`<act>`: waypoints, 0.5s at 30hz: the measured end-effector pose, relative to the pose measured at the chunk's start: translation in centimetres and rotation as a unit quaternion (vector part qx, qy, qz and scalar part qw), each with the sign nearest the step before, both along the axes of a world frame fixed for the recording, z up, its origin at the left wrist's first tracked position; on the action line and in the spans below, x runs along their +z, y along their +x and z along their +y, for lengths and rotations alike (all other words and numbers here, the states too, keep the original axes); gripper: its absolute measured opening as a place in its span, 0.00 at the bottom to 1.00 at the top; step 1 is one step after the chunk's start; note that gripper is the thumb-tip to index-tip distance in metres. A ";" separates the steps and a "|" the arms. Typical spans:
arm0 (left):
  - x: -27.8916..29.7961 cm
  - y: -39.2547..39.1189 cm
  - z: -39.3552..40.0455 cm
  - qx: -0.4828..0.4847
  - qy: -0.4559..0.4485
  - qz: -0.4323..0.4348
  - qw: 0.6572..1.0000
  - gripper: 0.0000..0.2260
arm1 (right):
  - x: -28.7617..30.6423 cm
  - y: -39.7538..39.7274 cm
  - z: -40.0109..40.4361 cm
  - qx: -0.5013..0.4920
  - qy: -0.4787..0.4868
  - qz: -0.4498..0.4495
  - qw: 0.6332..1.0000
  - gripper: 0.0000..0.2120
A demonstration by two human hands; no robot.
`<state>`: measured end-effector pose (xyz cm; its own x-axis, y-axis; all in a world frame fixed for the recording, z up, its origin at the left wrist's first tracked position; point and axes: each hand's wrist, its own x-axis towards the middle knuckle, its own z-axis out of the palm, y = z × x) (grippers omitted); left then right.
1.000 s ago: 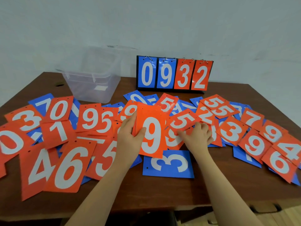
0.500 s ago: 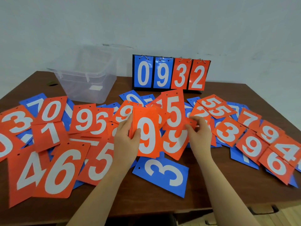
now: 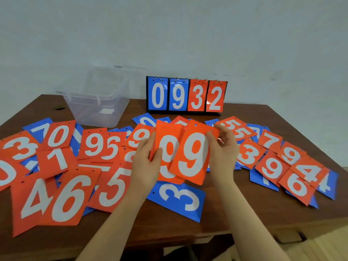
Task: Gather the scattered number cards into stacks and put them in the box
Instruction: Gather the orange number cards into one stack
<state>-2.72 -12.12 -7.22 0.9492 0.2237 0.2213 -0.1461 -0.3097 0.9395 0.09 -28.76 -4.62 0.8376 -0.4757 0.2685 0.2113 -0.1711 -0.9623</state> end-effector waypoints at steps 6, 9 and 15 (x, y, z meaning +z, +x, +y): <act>0.0 -1.3 0.2 -0.029 -0.045 0.011 0.999 0.24 | -2.5 -0.8 3.1 0.076 -0.006 0.008 0.997 0.09; -0.8 -1.0 1.0 0.005 -0.029 0.006 1.000 0.25 | -3.6 0.1 3.5 0.081 -0.036 0.014 0.996 0.09; -2.2 1.3 2.1 0.053 -0.034 0.022 0.998 0.24 | -6.5 4.0 0.8 0.027 -0.188 0.127 0.974 0.15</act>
<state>-1.45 -10.01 -9.47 0.9276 0.3369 0.1615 -0.0741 -0.2576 0.9634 4.12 -27.93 -11.12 0.9210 -0.3364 0.1966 -0.0062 -0.5171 -0.8559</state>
